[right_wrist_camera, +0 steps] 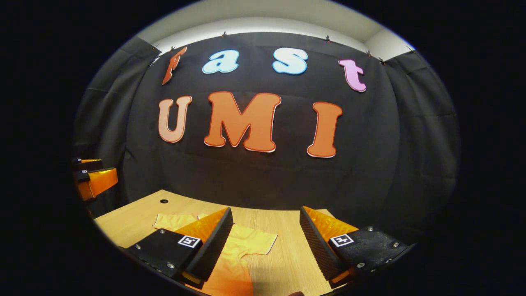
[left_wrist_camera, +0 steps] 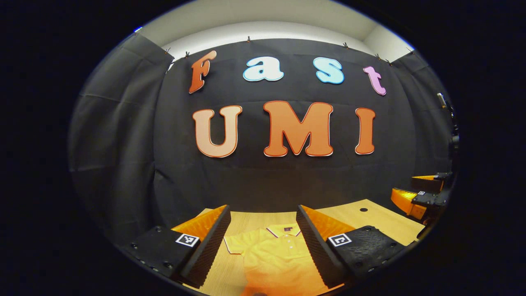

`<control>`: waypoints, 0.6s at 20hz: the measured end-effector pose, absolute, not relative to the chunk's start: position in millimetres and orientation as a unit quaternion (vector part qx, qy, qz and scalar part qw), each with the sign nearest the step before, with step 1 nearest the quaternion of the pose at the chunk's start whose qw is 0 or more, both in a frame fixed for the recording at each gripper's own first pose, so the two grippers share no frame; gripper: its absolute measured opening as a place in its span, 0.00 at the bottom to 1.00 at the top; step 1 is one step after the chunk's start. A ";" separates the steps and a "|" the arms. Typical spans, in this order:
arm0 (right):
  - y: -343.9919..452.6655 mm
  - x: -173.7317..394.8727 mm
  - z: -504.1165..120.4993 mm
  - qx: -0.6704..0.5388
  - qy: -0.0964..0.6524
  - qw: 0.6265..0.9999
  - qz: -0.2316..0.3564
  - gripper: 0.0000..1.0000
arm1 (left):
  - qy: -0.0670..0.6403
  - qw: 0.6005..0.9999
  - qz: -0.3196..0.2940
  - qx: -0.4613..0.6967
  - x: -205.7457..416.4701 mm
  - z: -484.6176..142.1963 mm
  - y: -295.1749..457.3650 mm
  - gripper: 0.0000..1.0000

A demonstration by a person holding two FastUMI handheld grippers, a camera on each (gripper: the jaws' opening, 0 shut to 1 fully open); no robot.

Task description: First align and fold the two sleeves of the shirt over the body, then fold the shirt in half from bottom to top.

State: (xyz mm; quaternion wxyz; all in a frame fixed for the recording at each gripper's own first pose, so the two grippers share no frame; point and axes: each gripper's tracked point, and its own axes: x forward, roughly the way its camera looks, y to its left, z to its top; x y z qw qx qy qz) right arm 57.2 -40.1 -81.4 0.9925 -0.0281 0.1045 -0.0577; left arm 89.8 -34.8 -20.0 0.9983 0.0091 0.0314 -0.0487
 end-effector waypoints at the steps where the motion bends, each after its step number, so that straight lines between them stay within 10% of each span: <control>1: -45.4 64.1 -92.9 -0.024 0.122 0.991 -0.059 0.99 | 0.037 0.998 -0.047 0.006 89.0 -24.5 -37.8 0.98; 12: -60.0 137.5 -216.5 0.039 0.302 0.952 -0.008 0.99 | 0.045 0.997 0.046 0.042 76.6 -25.3 -24.7 0.98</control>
